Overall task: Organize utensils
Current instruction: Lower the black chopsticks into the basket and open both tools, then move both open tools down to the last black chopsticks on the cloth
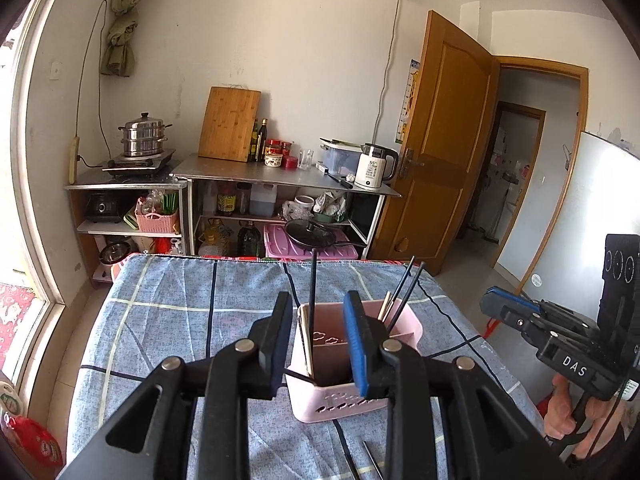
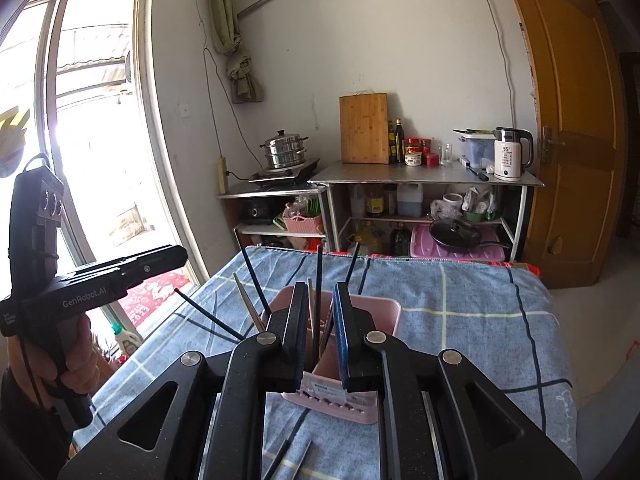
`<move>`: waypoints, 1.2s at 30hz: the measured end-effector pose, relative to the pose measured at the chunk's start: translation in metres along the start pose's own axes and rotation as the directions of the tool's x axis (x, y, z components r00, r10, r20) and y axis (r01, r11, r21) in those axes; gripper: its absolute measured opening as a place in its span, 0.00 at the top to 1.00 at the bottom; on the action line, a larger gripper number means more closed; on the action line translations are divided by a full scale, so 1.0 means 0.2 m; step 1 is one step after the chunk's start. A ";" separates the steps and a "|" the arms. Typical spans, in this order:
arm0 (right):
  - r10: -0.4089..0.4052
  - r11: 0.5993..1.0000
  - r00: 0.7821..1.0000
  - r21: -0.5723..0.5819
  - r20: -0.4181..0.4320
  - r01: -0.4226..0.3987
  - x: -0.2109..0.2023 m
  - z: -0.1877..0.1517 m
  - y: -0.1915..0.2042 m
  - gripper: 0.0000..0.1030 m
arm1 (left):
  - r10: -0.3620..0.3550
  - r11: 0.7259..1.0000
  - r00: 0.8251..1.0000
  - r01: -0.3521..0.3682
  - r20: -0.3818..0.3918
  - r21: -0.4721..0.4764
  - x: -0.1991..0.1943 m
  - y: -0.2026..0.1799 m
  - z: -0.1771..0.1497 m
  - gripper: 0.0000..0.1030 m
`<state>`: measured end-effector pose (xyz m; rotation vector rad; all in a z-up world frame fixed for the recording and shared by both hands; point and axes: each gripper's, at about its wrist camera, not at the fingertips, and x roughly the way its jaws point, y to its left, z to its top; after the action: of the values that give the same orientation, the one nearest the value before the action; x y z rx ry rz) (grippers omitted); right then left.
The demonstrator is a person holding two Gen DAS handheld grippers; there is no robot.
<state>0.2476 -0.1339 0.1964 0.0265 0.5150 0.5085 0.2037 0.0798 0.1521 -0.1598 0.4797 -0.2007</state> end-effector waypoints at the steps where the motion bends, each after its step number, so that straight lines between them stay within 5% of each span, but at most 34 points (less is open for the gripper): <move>1: -0.001 1.000 1.000 -0.005 0.000 0.001 -0.02 -0.02 0.00 0.88 | -0.001 1.000 1.000 0.001 0.005 0.000 -0.03 0.00 -0.02 0.73; 16: -0.029 0.999 0.999 0.019 -0.040 0.030 -0.25 -0.39 0.01 0.88 | -0.019 1.000 0.999 0.020 -0.040 0.023 -0.21 -0.11 -0.44 0.71; 29: -0.024 0.998 0.993 0.061 -0.116 0.031 -0.21 -0.60 -0.03 0.88 | -0.013 1.000 0.988 0.017 -0.151 0.023 -0.08 -0.14 -0.68 0.71; 36: -0.010 0.997 0.985 0.071 -0.171 0.022 -0.13 -0.67 -0.03 0.88 | -0.023 0.999 0.968 0.029 -0.250 0.021 0.05 -0.18 -0.80 0.68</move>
<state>0.1674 -0.1648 0.0904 0.0488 0.7005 0.4782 0.1305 0.0257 0.0148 -0.1170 0.7263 -0.2540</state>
